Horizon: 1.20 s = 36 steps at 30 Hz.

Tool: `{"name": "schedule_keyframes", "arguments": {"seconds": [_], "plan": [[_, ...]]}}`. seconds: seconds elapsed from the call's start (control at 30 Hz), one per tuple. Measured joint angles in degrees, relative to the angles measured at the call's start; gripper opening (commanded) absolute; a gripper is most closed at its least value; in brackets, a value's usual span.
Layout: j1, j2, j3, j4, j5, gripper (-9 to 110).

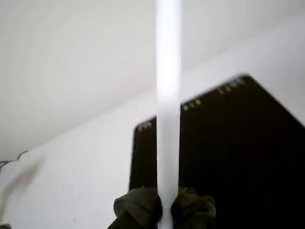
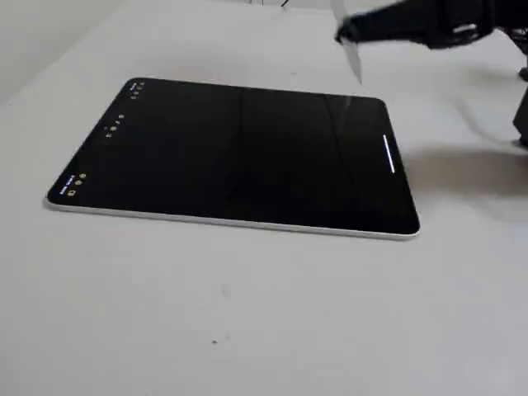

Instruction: Draw a line in the middle of the ipad using the apple pencil

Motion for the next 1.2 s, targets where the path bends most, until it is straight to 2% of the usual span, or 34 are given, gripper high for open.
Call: {"name": "schedule_keyframes", "arguments": {"seconds": [0.1, 0.23, 0.5, 0.73, 1.2], "plan": [[-0.7, -9.5, -0.7, -11.7, -3.3, 0], [-0.3, -31.8, -5.6, -29.6, -6.5, 0], [1.1, -65.4, -23.6, -45.9, -10.8, 0], [2.0, -85.8, -39.8, -52.0, -13.9, 0], [5.0, -111.0, -65.3, -52.2, -17.3, 0]]}}
